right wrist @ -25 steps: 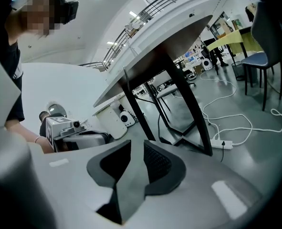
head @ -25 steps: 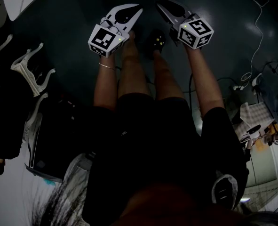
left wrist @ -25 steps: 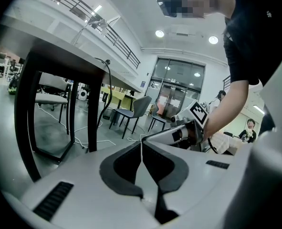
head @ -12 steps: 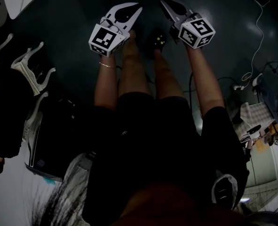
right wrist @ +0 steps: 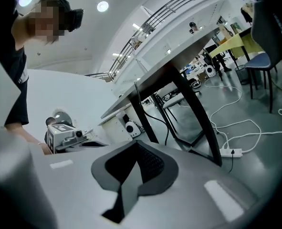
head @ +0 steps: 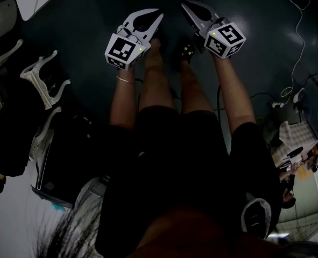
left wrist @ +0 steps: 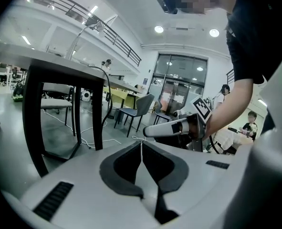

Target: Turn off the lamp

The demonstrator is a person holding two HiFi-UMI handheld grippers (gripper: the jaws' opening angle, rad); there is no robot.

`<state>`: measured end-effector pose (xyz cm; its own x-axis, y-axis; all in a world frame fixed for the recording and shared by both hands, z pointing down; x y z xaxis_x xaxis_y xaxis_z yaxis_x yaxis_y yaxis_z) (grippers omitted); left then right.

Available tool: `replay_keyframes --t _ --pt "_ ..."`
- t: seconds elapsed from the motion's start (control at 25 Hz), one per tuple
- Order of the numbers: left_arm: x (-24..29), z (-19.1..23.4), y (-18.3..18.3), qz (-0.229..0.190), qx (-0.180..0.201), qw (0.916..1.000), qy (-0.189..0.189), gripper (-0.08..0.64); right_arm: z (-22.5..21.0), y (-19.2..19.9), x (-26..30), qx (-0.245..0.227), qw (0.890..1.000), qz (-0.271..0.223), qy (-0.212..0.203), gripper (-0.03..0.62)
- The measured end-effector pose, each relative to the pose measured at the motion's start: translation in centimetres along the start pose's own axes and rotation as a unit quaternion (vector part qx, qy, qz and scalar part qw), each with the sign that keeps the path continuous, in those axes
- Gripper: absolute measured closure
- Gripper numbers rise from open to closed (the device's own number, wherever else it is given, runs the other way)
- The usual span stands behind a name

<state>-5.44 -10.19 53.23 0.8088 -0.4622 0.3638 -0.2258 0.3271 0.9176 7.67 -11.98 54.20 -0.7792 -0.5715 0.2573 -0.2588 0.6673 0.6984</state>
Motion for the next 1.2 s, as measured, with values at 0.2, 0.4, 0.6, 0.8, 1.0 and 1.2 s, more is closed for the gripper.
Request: replay_keyframes --t 0.2,0.4,0.6,0.8,1.0,1.2 --pt "-0.8 -0.6 -2.0 -0.009 -0.007 0.9998 -0.017 0.545 2.0 -1.1 -0.7 -0.020 1.000 0.001 -0.009 0.591" --pt "-2.5 -0.4 -4.9 -0.040 -0.029 0.9971 -0.058 0.545 4.1 -3.0 -2.1 -0.024 1.000 -0.007 -0.007 0.591" --pt "-3.4 -1.5 -7.9 -0.040 -0.004 0.9976 -0.056 0.545 5.9 -4.9 -3.7 -0.031 0.999 -0.019 -0.004 0.592" --pt "-4.4 -2.8 -10.1 -0.042 0.009 0.9971 -0.064 0.545 7.6 -6.1 -5.5 -0.035 0.999 -0.025 -0.009 0.592" --pt "-4.8 -4.2 -11.7 -0.034 0.028 0.9964 -0.072 0.545 8.6 -7.8 -6.6 -0.036 0.998 -0.041 -0.014 0.592" --pt "-5.1 -6.4 -13.7 -0.051 0.032 0.9964 -0.060 0.545 9.9 -8.9 -8.3 -0.051 0.997 -0.047 -0.019 0.592"
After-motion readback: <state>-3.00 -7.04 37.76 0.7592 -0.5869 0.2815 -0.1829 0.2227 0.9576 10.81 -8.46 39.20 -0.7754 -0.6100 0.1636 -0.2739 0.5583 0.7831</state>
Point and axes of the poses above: the fingertips, and each gripper's own axes: x forward along the fingers, z to its left, y out of its underside, the point moved 5 cm from there along -x, backward along the fingers, and after that the axes turned 8 degrees about x, right-handed, at the moved point
